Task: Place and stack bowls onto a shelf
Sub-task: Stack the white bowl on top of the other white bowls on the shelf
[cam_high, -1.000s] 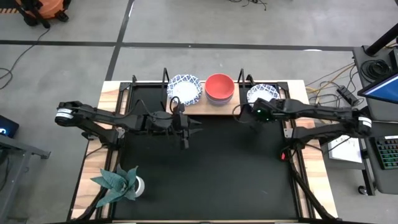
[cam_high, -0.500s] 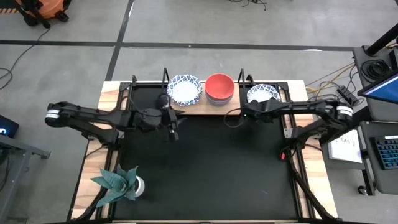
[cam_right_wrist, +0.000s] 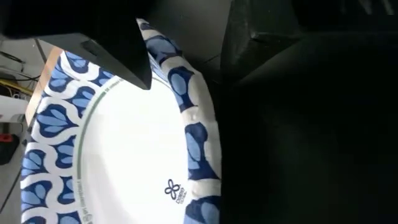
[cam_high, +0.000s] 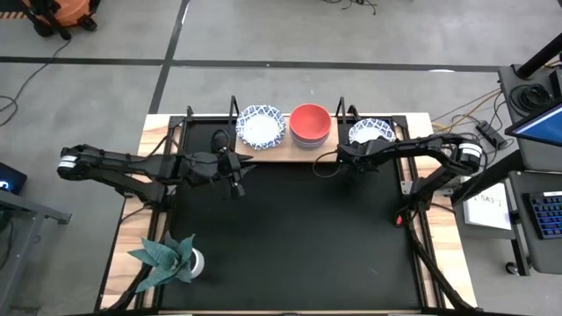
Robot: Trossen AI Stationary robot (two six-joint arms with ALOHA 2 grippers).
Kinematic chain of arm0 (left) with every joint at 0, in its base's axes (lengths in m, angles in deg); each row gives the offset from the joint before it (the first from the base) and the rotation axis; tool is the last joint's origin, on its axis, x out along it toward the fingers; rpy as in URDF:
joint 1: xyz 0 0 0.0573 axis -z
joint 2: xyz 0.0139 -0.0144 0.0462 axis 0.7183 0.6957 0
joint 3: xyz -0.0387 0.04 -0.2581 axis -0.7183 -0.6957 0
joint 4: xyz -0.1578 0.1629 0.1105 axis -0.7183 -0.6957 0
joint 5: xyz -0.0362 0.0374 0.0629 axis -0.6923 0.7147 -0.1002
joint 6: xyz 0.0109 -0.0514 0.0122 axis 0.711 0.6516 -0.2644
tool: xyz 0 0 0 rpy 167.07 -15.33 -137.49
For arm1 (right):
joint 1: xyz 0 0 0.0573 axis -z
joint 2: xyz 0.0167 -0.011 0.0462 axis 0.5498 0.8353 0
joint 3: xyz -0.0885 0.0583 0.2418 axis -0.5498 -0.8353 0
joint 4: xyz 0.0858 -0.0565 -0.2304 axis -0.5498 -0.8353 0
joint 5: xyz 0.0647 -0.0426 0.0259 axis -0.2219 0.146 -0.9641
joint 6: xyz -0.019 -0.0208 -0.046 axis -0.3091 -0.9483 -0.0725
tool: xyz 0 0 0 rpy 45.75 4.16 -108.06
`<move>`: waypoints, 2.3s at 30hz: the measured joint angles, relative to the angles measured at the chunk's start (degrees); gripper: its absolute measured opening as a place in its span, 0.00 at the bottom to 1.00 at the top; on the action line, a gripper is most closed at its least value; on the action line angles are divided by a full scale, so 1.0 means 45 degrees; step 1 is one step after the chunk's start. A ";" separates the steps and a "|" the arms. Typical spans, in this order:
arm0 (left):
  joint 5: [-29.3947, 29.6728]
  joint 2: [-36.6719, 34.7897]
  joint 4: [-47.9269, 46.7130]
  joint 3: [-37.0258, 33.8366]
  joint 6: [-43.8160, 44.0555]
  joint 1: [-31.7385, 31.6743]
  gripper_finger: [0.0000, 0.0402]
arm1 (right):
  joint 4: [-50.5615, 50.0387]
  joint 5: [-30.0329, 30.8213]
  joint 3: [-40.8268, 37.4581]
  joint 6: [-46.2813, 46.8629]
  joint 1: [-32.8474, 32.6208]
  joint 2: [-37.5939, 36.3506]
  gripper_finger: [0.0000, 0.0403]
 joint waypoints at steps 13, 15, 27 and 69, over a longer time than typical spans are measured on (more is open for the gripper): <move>0.0000 0.0004 0.0379 0.0015 0.0015 0.0000 0.25 | -0.1237 -0.0105 0.0383 0.0239 -0.0034 -0.1129 0.04; 0.0000 0.0004 0.0438 0.0015 0.0015 0.0000 0.25 | -0.1581 -0.0107 0.0585 0.0306 -0.0070 -0.1629 0.03; 0.0000 0.0004 0.0539 0.0015 0.0053 0.0000 0.25 | -0.2145 0.2125 0.2980 0.1201 -0.1135 -0.4839 0.03; 0.3797 -0.3160 -0.1513 -0.0877 0.1559 0.1064 0.25 | 0.4490 0.1015 1.3338 -0.9807 -0.4153 0.5315 0.03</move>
